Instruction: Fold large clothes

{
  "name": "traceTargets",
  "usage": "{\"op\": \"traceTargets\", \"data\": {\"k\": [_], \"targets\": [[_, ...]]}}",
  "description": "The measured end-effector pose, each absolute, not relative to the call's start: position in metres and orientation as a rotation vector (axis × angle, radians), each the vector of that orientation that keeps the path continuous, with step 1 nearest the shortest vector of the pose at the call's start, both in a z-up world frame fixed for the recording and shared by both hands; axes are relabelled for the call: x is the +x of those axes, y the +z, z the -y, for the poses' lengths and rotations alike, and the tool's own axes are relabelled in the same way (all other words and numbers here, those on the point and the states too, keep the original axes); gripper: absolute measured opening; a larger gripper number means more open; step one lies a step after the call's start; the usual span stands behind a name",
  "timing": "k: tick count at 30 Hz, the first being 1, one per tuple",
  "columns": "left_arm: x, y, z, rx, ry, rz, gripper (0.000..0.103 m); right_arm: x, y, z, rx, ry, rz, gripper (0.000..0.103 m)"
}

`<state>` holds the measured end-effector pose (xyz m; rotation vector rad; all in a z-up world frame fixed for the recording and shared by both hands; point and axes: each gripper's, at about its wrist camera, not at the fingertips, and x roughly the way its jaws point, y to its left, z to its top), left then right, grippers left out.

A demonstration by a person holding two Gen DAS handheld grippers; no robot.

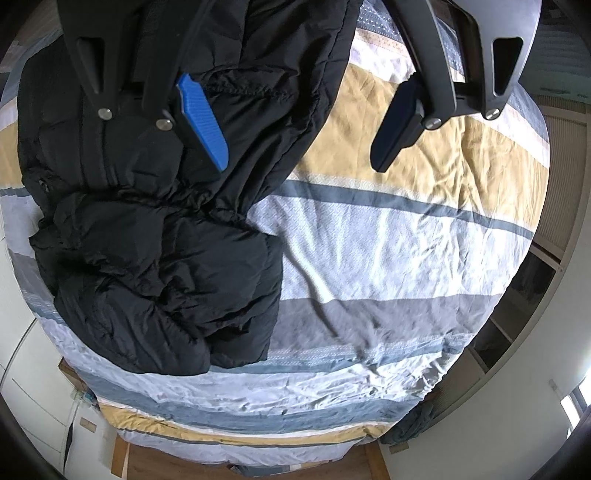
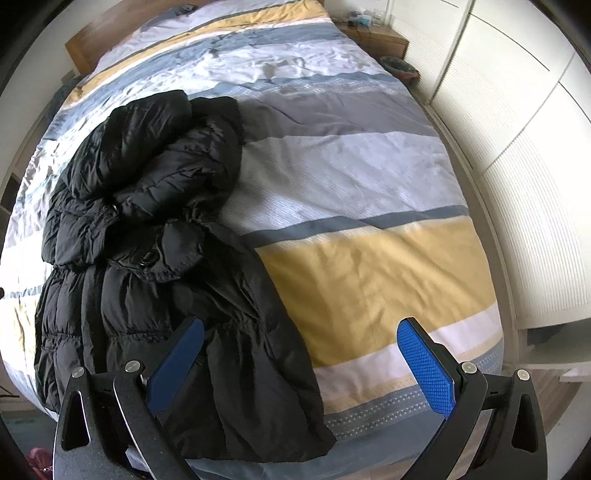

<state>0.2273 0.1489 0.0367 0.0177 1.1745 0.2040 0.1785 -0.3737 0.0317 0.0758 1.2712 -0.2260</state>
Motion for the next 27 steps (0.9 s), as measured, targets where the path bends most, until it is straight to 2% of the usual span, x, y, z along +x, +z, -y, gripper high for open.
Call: {"op": "traceTargets", "data": {"k": [27], "targets": [[0.204,-0.009,-0.177,0.017,0.273,-1.274,0.079,0.142,-0.009,0.38,0.131,-0.259,-1.371,0.102]]}}
